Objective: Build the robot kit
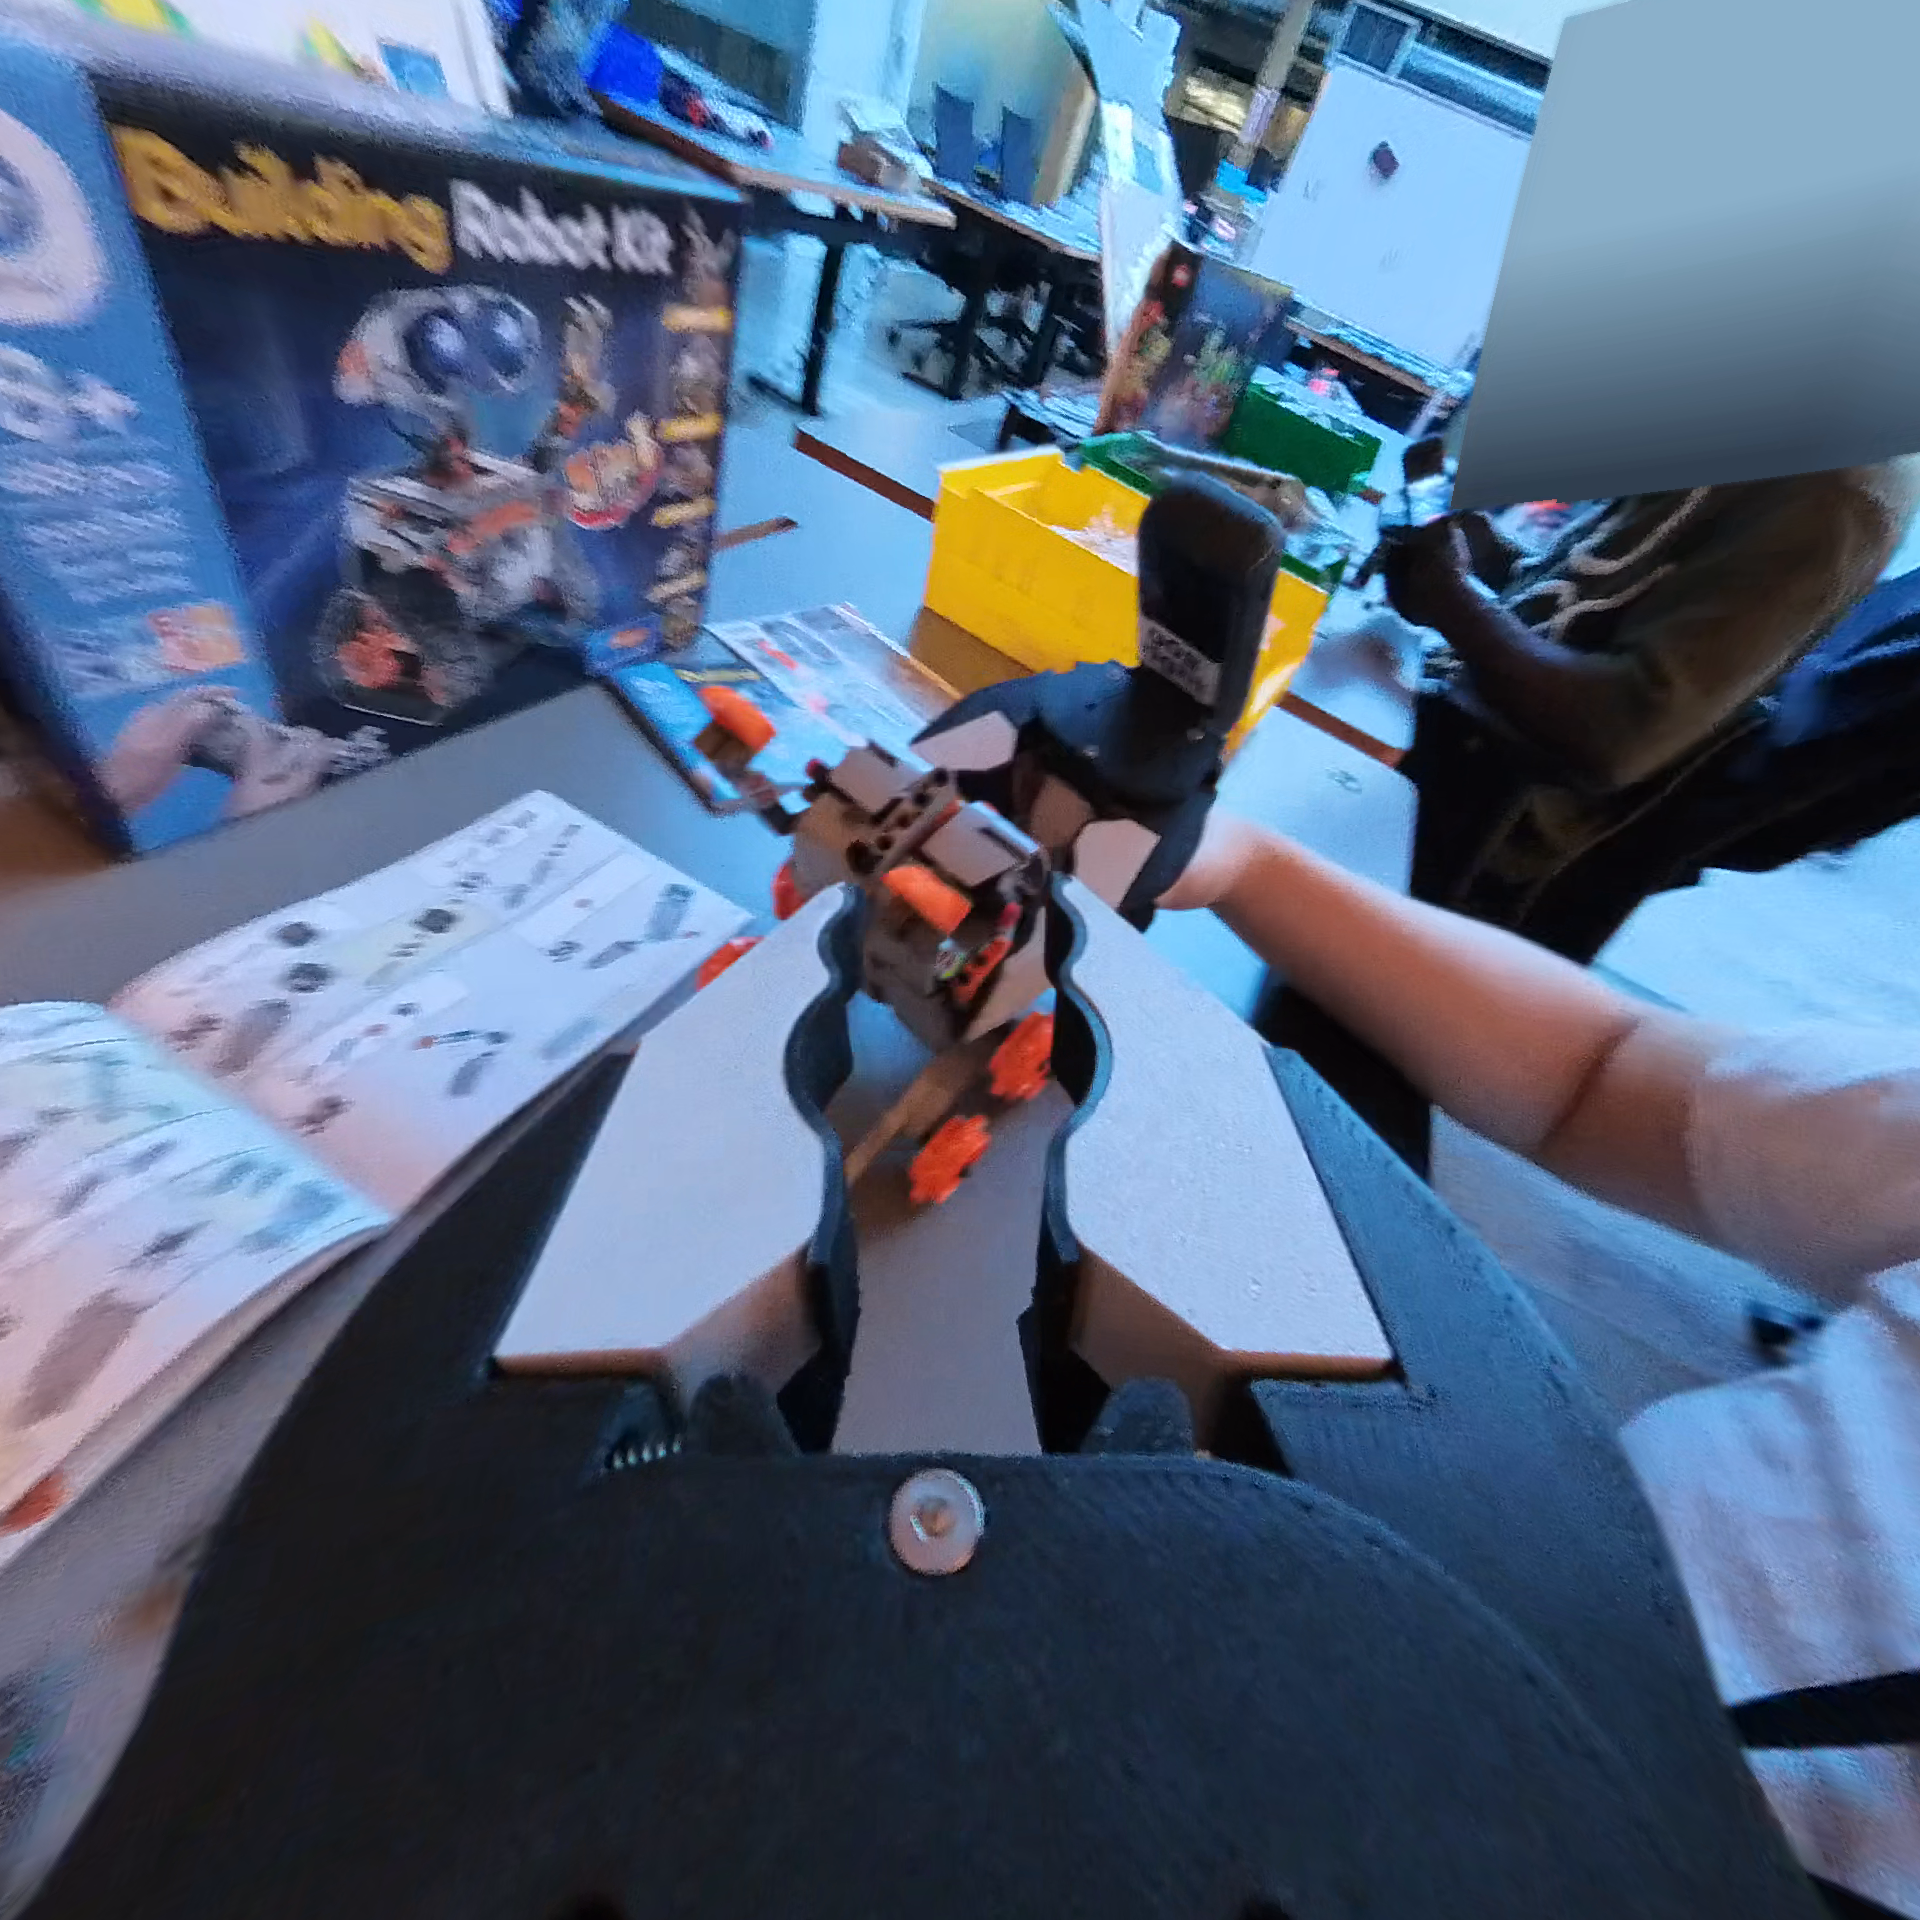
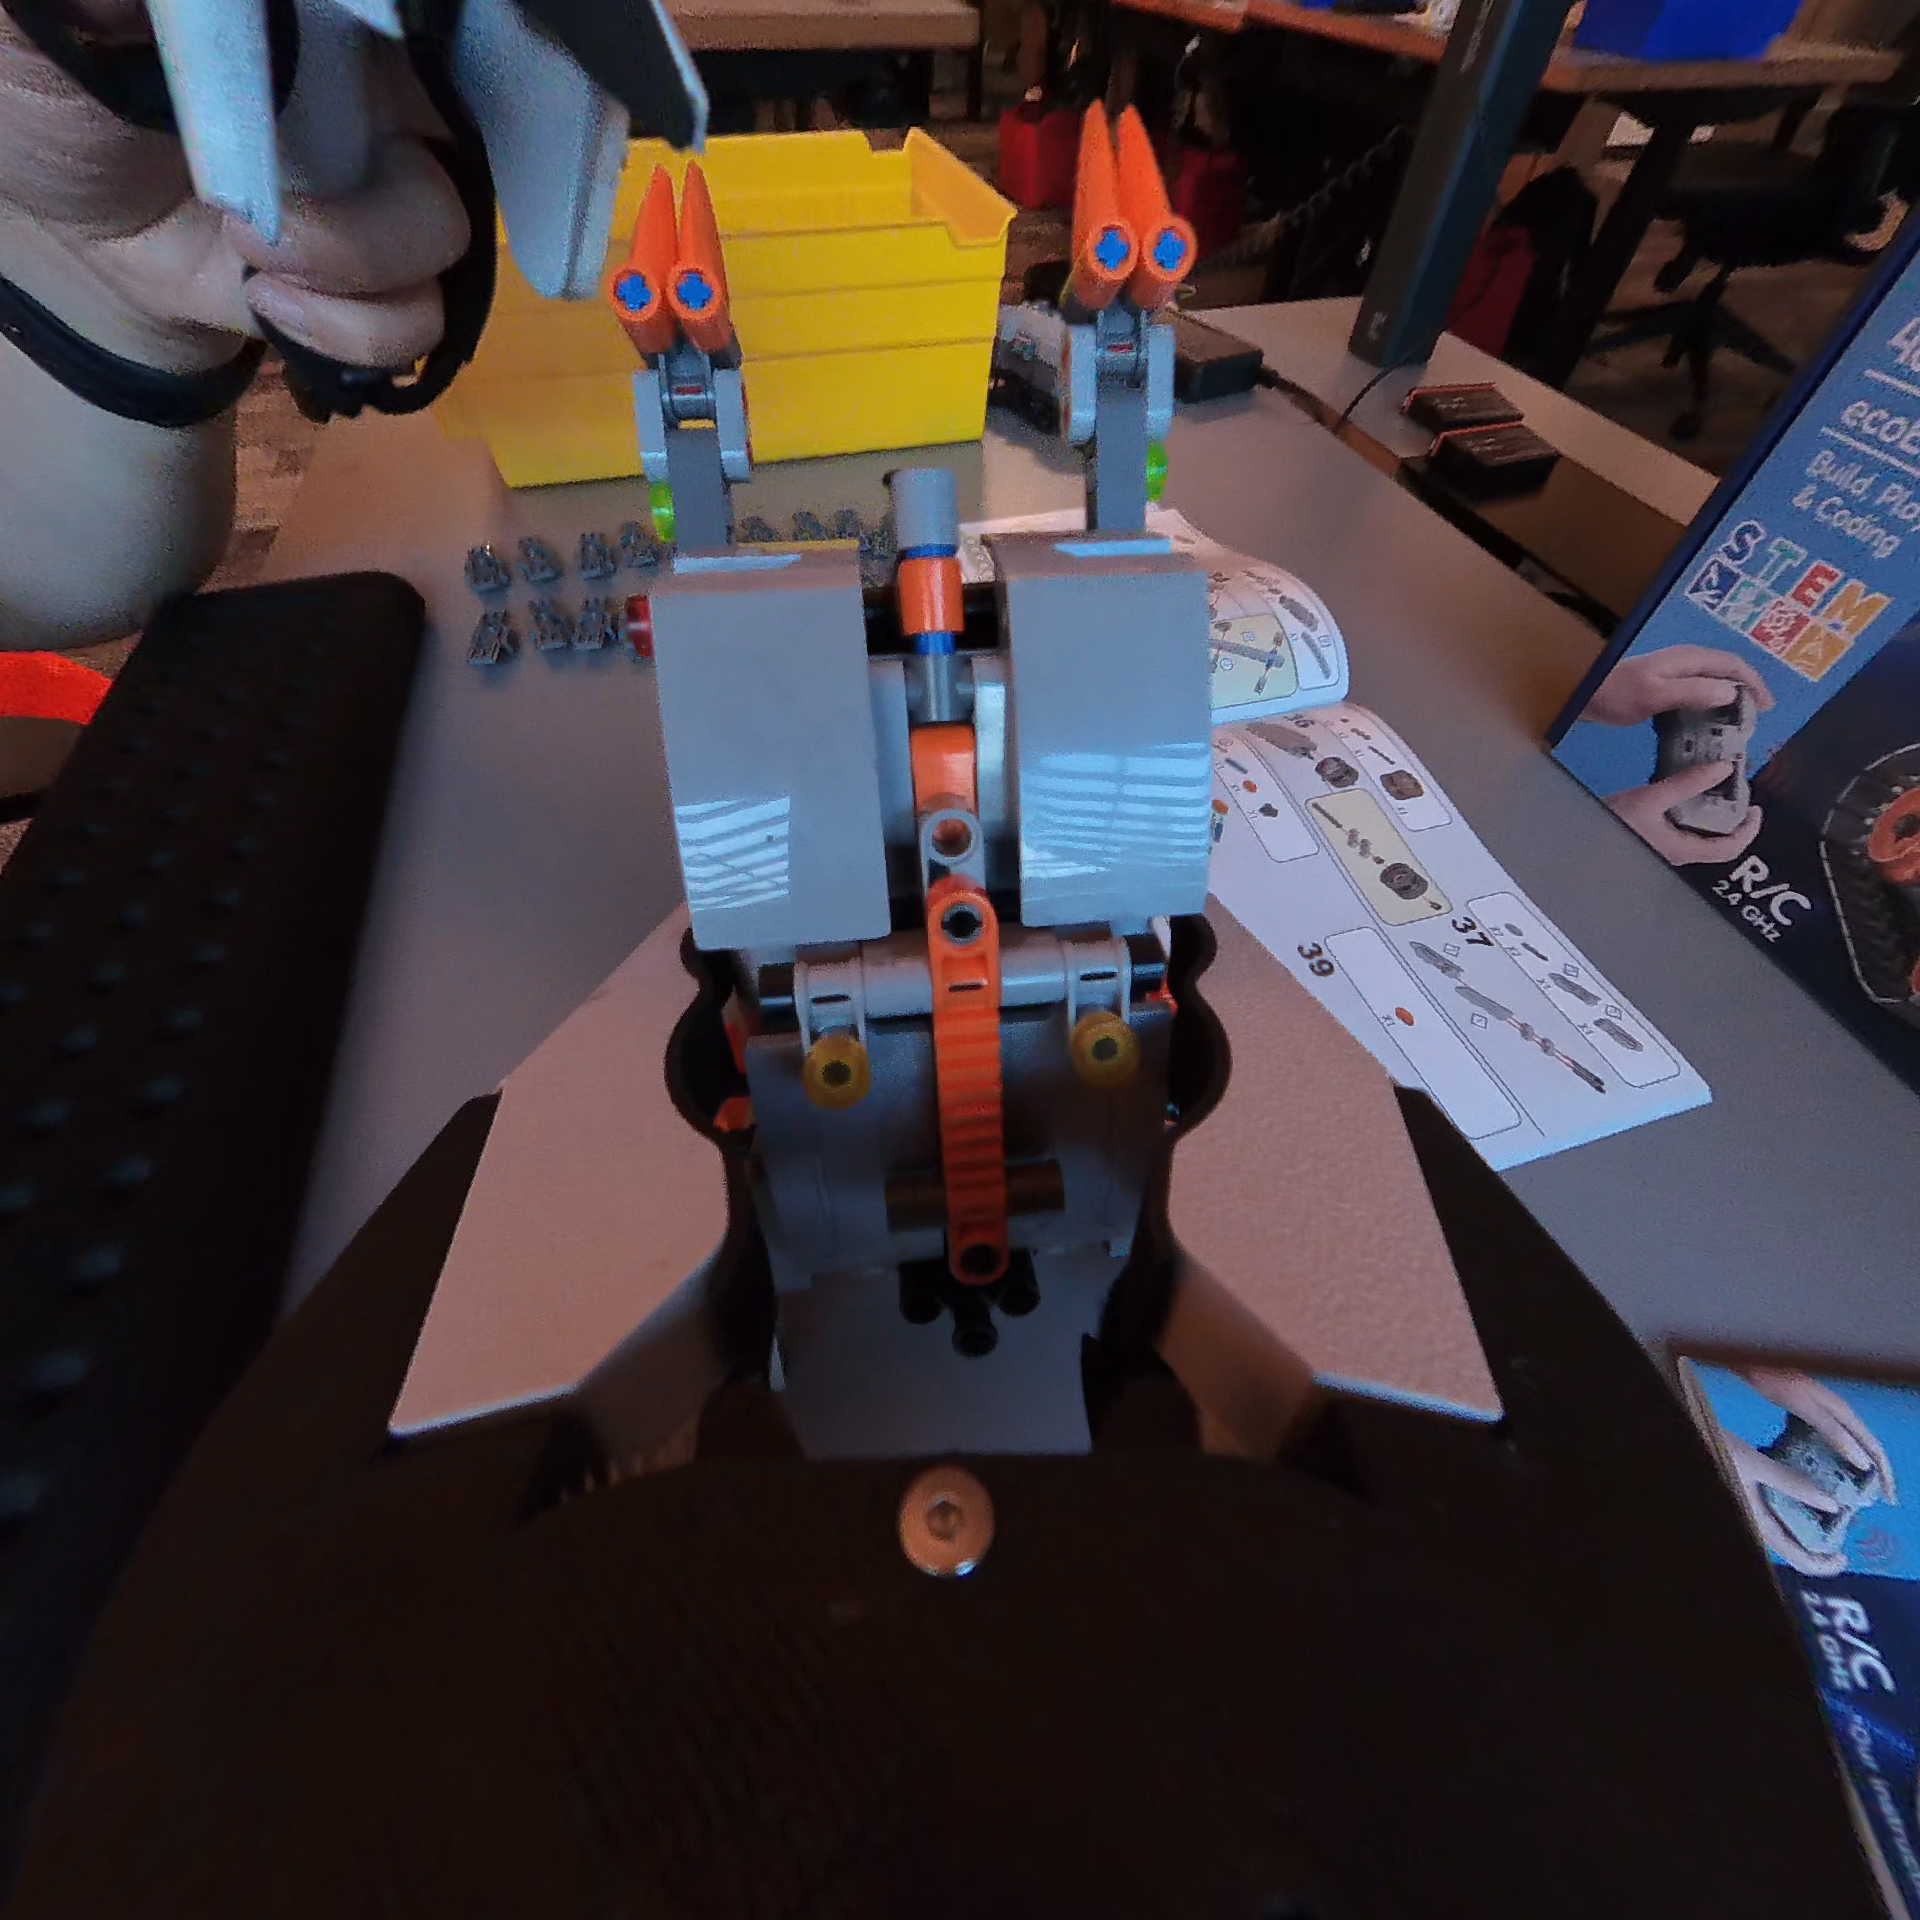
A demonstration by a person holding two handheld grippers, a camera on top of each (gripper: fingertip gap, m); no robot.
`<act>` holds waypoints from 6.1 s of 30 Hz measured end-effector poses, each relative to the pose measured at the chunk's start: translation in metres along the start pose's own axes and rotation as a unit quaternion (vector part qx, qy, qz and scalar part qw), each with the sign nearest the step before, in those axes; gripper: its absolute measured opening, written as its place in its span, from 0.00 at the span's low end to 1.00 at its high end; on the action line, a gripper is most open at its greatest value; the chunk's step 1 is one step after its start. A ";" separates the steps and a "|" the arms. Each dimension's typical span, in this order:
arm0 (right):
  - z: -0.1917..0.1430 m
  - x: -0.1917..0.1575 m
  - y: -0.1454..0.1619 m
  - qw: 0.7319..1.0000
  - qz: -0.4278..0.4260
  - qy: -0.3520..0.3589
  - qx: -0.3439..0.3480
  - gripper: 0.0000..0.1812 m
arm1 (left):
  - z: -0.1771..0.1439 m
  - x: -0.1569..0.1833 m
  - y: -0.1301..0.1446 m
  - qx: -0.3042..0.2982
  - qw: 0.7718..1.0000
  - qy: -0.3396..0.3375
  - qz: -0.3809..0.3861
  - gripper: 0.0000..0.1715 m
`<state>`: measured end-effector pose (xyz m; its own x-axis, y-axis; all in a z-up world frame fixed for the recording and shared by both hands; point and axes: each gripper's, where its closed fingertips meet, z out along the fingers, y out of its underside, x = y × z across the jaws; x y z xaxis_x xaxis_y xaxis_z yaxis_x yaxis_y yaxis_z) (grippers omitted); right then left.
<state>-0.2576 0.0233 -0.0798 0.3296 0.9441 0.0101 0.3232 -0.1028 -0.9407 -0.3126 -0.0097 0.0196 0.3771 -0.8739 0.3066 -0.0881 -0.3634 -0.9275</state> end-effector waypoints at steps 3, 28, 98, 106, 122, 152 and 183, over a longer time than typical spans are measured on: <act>0.000 0.000 0.000 1.000 0.001 0.003 0.003 0.46 | 0.023 -0.007 0.008 -0.031 0.999 -0.020 0.003 0.19; 0.001 -0.001 0.012 0.999 -0.031 0.006 -0.033 0.45 | -0.007 -0.055 -0.031 -0.009 0.999 0.002 -0.047 0.30; -0.008 0.005 0.021 0.994 -0.043 0.046 -0.089 0.38 | -0.092 -0.165 0.017 -0.156 0.827 -0.483 0.242 0.39; 0.009 0.009 0.015 0.995 -0.057 0.004 -0.082 0.38 | -0.122 -0.176 0.001 -0.151 0.801 -0.520 0.257 0.44; 0.039 0.012 0.004 0.998 -0.036 -0.002 -0.045 0.38 | -0.177 -0.162 -0.095 -0.049 0.882 -0.451 0.126 0.43; 0.030 0.013 0.009 0.999 -0.009 0.046 0.017 0.39 | -0.176 -0.232 -0.051 -0.218 0.812 -0.523 0.140 0.45; -0.023 0.033 -0.001 0.998 0.017 0.055 0.035 0.47 | -0.269 -0.129 -0.175 0.302 0.910 -0.285 0.008 0.45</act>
<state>-0.2265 0.0474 -0.0702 0.4351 0.9003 0.0109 0.2483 -0.1083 -0.9626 -0.5934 0.0800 0.1995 0.8118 -0.5063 0.2908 0.3599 0.0416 -0.9321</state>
